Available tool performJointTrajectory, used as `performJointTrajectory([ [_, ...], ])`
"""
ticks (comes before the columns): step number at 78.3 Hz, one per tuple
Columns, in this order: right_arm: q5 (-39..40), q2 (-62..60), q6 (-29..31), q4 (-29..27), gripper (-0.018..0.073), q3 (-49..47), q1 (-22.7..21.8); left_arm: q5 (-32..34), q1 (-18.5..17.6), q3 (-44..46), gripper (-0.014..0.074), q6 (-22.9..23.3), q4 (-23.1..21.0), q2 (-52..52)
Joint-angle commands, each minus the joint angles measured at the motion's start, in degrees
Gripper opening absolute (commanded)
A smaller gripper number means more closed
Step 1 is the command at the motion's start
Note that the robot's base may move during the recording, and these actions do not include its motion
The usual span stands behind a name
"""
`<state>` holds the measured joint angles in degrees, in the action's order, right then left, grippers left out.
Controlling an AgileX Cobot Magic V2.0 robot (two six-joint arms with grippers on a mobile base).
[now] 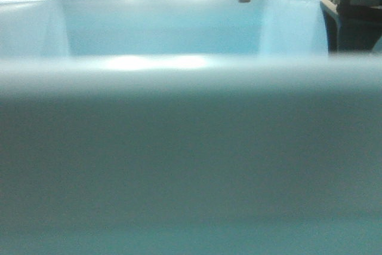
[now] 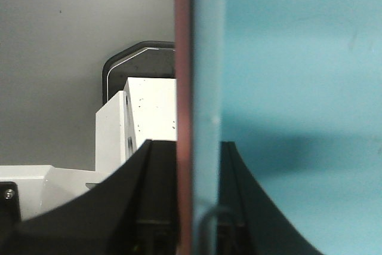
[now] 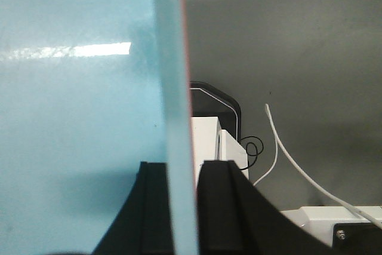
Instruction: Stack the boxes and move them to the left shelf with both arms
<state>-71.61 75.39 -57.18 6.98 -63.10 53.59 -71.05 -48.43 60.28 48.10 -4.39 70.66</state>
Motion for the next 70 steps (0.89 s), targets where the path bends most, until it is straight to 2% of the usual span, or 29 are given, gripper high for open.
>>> performJointTrajectory([
  [1, -0.63, -2.00, -0.24, 2.73, 0.0052, -1.74, 0.00, -3.84, -0.33, 1.72, -0.0003, -0.09, -1.86, -1.62],
  [70, -0.49, -1.95, -0.24, 2.78, 0.0052, -1.74, 0.00, -3.70, -0.33, 1.72, -0.0003, -0.09, -1.80, -1.62],
])
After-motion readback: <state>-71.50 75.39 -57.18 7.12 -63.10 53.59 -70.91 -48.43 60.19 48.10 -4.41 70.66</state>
